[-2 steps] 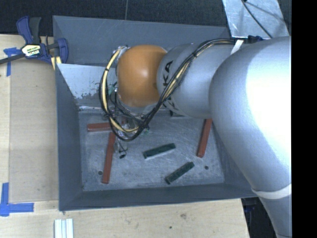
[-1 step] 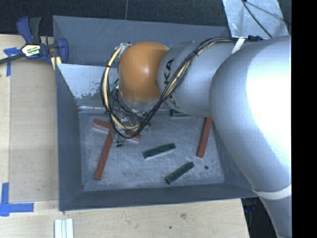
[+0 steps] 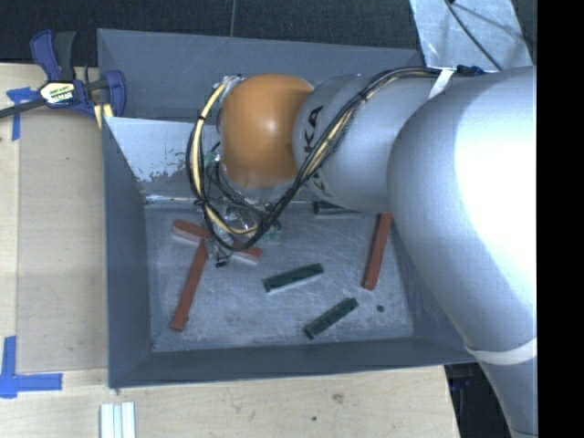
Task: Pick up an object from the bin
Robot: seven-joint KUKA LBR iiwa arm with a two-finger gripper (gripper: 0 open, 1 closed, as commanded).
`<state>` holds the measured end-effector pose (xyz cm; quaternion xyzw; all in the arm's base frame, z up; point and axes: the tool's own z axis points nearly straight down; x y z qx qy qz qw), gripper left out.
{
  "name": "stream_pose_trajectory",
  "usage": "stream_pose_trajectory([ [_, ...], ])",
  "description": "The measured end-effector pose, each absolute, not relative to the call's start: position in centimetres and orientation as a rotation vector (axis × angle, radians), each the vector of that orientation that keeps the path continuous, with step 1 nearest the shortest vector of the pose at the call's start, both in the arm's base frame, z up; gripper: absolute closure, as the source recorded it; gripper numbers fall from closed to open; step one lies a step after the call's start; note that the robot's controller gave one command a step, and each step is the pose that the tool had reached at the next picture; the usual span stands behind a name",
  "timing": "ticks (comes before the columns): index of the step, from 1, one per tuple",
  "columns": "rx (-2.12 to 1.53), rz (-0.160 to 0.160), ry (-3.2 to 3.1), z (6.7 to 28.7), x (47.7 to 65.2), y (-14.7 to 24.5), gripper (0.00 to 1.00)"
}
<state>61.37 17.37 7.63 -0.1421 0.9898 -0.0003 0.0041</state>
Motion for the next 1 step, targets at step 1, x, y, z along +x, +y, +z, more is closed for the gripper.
stream_pose_trajectory([
  [1,-0.572,0.004,3.074,7.56,60.47,15.73,1.00],
])
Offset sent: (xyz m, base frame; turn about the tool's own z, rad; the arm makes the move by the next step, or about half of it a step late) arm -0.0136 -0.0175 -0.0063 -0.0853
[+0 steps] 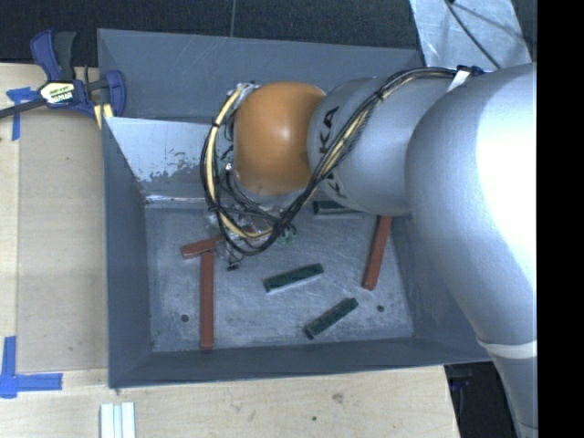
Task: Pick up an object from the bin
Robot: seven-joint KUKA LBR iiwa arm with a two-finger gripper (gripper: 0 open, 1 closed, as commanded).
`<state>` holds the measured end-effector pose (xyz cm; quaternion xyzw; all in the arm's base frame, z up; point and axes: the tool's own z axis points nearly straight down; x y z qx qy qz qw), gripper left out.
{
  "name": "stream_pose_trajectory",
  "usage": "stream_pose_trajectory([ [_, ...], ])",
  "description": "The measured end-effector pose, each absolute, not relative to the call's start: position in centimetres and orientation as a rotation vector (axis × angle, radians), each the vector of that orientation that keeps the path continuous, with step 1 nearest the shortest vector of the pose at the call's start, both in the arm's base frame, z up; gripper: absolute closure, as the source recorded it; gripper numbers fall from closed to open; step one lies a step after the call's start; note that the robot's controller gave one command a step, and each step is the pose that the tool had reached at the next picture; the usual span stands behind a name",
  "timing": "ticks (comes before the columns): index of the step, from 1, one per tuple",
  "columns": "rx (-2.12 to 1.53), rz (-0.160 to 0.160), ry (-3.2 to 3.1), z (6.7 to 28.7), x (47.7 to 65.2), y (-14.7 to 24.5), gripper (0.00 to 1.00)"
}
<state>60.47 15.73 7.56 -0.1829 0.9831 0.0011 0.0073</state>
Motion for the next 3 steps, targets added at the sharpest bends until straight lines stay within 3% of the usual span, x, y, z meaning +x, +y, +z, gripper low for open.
stream_pose_trajectory([
  [1,-0.642,0.001,3.066,11.3,60.7,16.1,1.00],
  [2,-0.639,0.001,3.072,11.1,60.6,16.0,0.00],
  [3,-0.692,0.001,3.067,6.9,58.6,16.1,0.00],
])
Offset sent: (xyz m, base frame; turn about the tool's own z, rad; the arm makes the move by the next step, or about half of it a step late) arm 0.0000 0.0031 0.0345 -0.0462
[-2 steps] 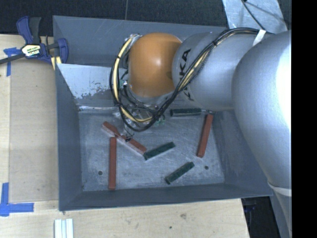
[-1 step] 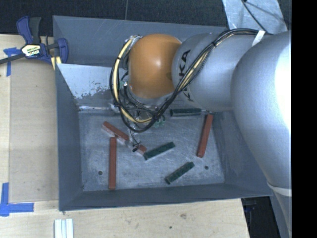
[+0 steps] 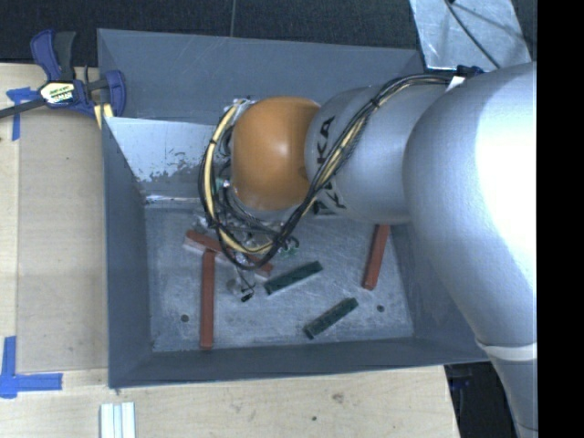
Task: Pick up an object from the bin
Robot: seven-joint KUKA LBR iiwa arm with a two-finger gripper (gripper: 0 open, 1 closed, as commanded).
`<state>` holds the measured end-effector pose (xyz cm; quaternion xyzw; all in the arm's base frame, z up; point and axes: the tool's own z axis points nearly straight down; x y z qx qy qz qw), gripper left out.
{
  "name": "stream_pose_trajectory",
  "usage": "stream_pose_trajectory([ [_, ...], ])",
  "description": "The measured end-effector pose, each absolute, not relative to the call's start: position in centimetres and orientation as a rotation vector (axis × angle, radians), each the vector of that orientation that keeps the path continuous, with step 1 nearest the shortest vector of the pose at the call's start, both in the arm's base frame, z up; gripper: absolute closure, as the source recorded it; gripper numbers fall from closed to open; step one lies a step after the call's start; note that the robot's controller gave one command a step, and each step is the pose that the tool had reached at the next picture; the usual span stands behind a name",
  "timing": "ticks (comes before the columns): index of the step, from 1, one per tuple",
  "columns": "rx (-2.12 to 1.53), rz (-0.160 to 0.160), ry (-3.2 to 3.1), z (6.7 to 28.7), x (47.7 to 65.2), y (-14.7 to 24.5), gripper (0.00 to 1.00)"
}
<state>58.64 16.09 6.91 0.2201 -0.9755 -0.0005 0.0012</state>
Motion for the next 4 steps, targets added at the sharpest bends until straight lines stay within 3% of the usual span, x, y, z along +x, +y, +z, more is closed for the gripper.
stream_pose_trajectory([
  [1,1.571,0.000,-2.727,7.0,61.0,18.6,0.00],
  [2,1.565,-0.002,-2.729,7.1,61.0,18.6,1.00],
  [3,1.564,-0.002,-2.728,7.0,61.0,18.5,0.00],
  [4,2.108,-0.002,-2.330,7.0,59.4,20.4,0.00],
])
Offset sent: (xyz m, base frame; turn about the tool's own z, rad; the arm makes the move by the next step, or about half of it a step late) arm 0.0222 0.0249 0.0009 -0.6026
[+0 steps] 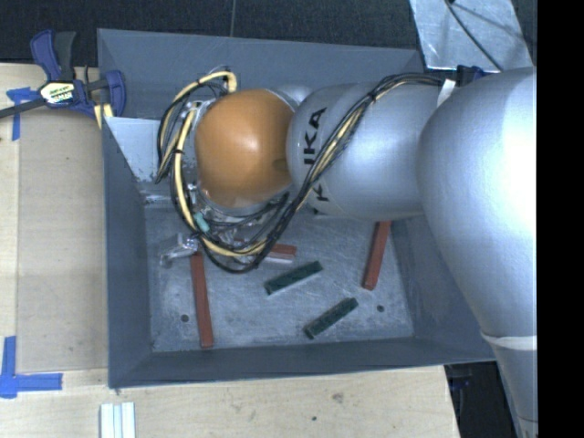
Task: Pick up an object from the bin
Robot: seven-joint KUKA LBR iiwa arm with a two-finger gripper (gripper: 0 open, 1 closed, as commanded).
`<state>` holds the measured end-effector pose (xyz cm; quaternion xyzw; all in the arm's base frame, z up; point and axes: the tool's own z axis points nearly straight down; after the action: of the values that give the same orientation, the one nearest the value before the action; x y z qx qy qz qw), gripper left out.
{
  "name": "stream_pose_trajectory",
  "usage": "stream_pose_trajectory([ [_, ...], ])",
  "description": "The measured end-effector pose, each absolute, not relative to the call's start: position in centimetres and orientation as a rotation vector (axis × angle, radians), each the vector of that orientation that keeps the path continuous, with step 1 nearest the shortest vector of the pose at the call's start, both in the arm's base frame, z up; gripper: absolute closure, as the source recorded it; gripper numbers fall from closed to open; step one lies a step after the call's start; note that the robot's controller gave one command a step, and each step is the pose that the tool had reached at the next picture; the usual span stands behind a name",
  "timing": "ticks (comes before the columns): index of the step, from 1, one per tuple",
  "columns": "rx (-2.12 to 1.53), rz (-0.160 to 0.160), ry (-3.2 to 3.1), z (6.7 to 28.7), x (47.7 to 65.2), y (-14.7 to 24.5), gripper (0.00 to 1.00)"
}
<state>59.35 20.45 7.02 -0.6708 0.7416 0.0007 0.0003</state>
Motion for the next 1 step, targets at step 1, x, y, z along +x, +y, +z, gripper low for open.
stream_pose_trajectory([
  [1,-2.102,0.004,2.334,7.11,59.40,20.42,1.00],
])
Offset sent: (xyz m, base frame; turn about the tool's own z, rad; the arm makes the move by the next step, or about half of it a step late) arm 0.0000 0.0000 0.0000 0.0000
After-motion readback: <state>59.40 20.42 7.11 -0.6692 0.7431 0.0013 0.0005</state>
